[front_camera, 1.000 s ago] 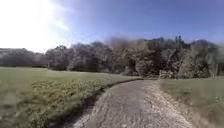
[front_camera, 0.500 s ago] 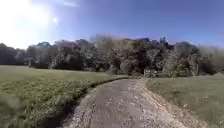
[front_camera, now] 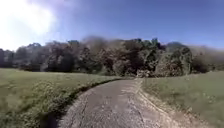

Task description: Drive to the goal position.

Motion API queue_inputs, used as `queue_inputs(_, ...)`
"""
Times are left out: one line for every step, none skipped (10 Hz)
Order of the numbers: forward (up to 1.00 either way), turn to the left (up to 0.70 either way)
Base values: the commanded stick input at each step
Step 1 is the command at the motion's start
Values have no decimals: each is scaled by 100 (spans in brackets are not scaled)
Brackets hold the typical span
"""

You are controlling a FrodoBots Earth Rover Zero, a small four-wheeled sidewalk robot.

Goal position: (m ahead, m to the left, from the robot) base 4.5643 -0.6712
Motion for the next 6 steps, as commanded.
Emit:
queue_inputs(50, 0)
queue_inputs(50, 0)
queue_inputs(50, 0)
queue_inputs(50, 0)
queue_inputs(50, 0)
queue_inputs(50, 0)
